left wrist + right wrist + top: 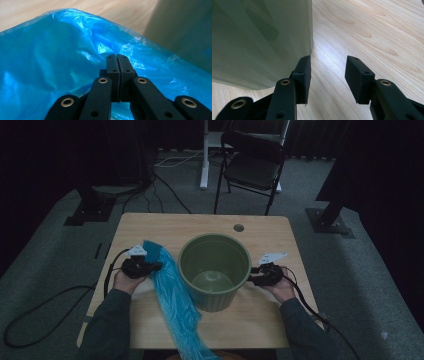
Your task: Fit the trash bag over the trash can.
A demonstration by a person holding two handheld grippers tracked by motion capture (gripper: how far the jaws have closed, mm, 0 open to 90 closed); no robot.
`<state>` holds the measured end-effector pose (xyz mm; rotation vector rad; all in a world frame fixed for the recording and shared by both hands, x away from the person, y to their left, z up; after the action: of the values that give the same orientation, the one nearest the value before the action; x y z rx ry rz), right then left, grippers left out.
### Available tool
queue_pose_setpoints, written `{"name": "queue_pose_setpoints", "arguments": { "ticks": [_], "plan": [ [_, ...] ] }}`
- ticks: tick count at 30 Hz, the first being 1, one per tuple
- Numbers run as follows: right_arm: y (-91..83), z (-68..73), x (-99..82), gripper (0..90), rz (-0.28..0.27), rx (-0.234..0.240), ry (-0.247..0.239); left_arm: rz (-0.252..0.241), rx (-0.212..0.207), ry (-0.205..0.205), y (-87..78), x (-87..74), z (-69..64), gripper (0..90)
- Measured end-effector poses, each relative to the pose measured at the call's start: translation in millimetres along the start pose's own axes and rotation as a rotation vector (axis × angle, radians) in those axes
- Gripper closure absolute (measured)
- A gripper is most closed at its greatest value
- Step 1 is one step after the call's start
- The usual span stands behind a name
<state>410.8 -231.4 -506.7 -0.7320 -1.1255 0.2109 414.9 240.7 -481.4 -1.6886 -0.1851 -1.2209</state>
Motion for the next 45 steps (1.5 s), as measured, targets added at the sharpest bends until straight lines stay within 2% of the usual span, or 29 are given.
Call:
{"name": "queue_pose_setpoints", "arguments": {
  "ticks": [1, 2, 3, 9, 16, 17, 18, 20, 24, 25, 28, 29, 31, 33, 34, 35, 36, 37, 38, 39, 40, 42, 45],
  "plan": [
    [-0.1, 0.2, 0.0, 55.8, 0.0, 0.001, -0.002, 0.0, 0.0, 0.0, 0.0, 0.0, 0.0, 89.1],
    [-0.1, 0.2, 0.0, 55.8, 0.0, 0.001, -0.002, -0.016, -0.02, 0.012, -4.7, 5.5, 1.2, 89.1],
    [-0.3, 0.3, 0.1, 55.8, 0.0, 0.002, -0.001, -0.052, -0.057, 0.024, -15.0, 16.6, 3.9, 89.2],
    [-1.1, 0.1, 0.4, 56.4, 0.001, 0.01, -0.003, -0.135, -0.174, 0.062, -44.6, 42.5, 8.5, 89.3],
    [-11.0, -1.7, 3.0, 58.7, -0.016, 0.007, -0.015, -0.169, -0.273, 0.127, -62.0, 60.5, 3.2, 89.3],
    [-11.0, -1.7, 3.0, 58.7, -0.016, 0.007, -0.015, -0.169, -0.273, 0.127, -62.0, 60.5, 3.2, 89.4],
    [-14.4, -2.6, 3.9, 59.9, -0.018, 0.006, -0.019, -0.179, -0.304, 0.14, -64.6, 65.2, 0.7, 89.4],
    [-15.9, -3.1, 4.6, 60.4, -0.019, 0.006, -0.02, -0.181, -0.313, 0.15, -65.8, 67.8, -0.7, 89.3],
    [-23.4, -3.2, 8.9, 63.4, -0.038, 0.012, -0.02, -0.213, -0.366, 0.186, -74.7, 81.0, -7.0, 89.3],
    [-23.4, -3.2, 8.9, 63.4, -0.038, 0.012, -0.02, -0.213, -0.366, 0.186, -74.7, 81.0, -7.0, 89.3],
    [-27.2, -1.8, 12.1, 63.7, -0.044, 0.013, -0.029, -0.236, -0.413, 0.219, -83.9, 91.2, -14.0, 89.3],
    [-27.2, -1.8, 12.1, 63.7, -0.044, 0.013, -0.029, -0.236, -0.413, 0.219, -83.9, 91.2, -14.0, 89.3],
    [-32.9, 0.5, 17.4, 63.4, -0.054, 0.008, -0.039, -0.241, -0.448, 0.267, -92.5, 102.8, -23.3, 89.3],
    [-36.5, 1.2, 20.0, 63.1, -0.059, 0.006, -0.047, -0.244, -0.473, 0.296, -96.6, 110.2, -29.8, 89.3],
    [-38.4, 1.7, 21.3, 63.1, -0.062, 0.004, -0.047, -0.244, -0.473, 0.296, -96.6, 110.2, -29.8, 89.3],
    [-40.4, 1.7, 22.5, 63.1, -0.064, 0.001, -0.051, -0.246, -0.502, 0.325, -99.9, 117.3, -36.9, 89.3],
    [-42.6, 1.6, 23.9, 63.1, -0.065, -0.001, -0.055, -0.246, -0.502, 0.325, -99.9, 117.3, -36.9, 89.4],
    [-44.9, 1.4, 25.5, 63.0, -0.066, -0.005, -0.061, -0.251, -0.526, 0.355, -103.3, 124.3, -43.6, 89.3],
    [-44.9, 1.4, 25.5, 63.0, -0.066, -0.005, -0.061, -0.251, -0.526, 0.355, -103.3, 124.3, -43.6, 89.3],
    [-50.3, 1.2, 29.1, 62.9, -0.069, -0.009, -0.066, -0.257, -0.558, 0.379, -106.9, 130.0, -50.7, 89.3],
    [-53.3, 1.1, 31.1, 62.8, -0.071, -0.014, -0.07, -0.262, -0.573, 0.392, -108.9, 132.7, -54.1, 89.3],
    [-59.8, 1.1, 35.0, 62.8, -0.083, -0.018, -0.076, -0.277, -0.61, 0.408, -112.2, 137.3, -59.9, 89.3],
    [-65.6, 1.3, 38.7, 62.6, -0.096, -0.02, -0.083, -0.286, -0.632, 0.423, -114.0, 141.3, -65.0, 89.2]
  ]
}}
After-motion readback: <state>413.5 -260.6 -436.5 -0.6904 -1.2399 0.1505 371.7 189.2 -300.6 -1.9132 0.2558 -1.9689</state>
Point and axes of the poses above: each handheld gripper's, and its own axes: y roughly forward along the jaws, x roughly out of its top, z roughly to its left, the point moved 1 cm from there along y, roughly forward along the jaws, and after that the axes turned 14 degrees about x, right-handed, at the moved point
